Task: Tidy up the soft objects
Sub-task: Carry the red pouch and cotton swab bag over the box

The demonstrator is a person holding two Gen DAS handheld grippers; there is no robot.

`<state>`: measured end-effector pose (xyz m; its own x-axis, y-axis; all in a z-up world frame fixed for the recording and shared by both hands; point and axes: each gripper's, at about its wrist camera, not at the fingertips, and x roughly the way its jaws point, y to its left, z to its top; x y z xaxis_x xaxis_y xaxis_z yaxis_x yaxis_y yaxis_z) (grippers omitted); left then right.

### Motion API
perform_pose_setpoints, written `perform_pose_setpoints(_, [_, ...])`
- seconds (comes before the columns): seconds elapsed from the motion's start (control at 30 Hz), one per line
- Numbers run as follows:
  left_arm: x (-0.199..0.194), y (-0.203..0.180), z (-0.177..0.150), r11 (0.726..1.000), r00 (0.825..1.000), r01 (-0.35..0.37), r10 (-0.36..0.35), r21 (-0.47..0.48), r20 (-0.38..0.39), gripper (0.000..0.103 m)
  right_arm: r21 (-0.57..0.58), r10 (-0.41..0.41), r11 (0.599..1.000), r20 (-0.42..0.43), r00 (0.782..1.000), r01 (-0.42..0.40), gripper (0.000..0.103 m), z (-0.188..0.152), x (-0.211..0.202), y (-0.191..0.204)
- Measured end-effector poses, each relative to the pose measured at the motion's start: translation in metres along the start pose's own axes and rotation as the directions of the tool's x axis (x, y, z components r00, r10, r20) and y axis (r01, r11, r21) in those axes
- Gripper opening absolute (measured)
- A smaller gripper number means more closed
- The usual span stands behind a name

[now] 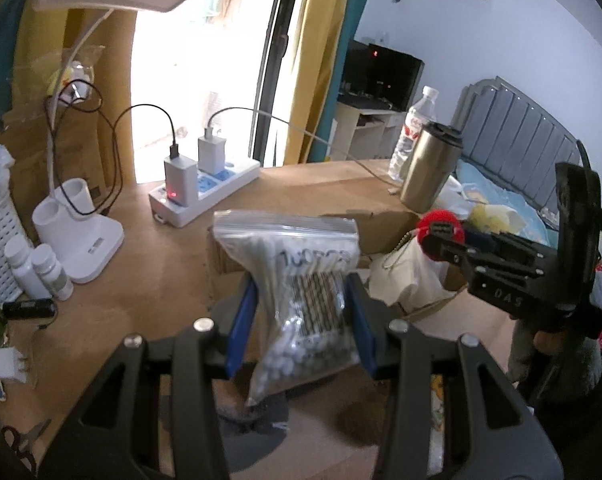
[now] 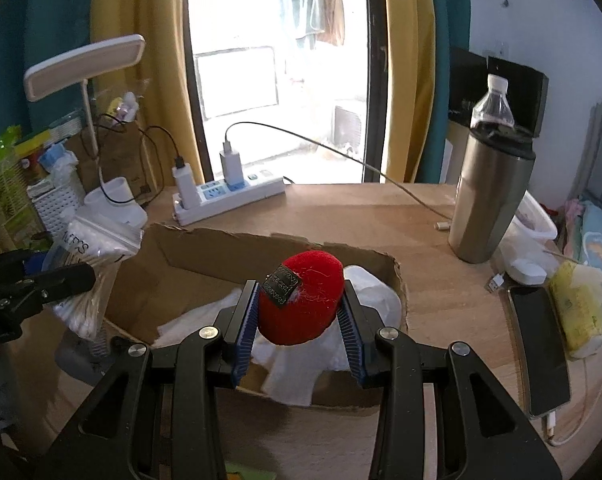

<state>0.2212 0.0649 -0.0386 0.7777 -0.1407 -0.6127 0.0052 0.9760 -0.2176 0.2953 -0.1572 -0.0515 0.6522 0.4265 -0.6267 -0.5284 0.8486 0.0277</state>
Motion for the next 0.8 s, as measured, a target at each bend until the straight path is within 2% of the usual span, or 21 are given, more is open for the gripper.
perform_pose_setpoints(0.43, [0.049, -0.004, 0.011, 0.999, 0.998, -0.026, 0.027, 0.031, -0.059, 0.045, 0.015, 0.002, 1.0, -0.122, 0.992, -0.001, 0.041, -0.015, 0.049, -0.015])
perform_pose_setpoints(0.53, [0.058, -0.003, 0.01, 0.999, 0.997, -0.032, 0.035, 0.035, -0.075, 0.045, 0.004, -0.019, 1.0, -0.124, 0.992, 0.019, 0.041, -0.018, 0.052, -0.015])
perform_pose_setpoints(0.8, [0.069, 0.001, 0.007, 0.998, 0.993, -0.048, 0.051, 0.035, -0.102, 0.046, 0.023, -0.004, 1.0, -0.121, 0.993, 0.006, 0.044, -0.017, 0.05, -0.016])
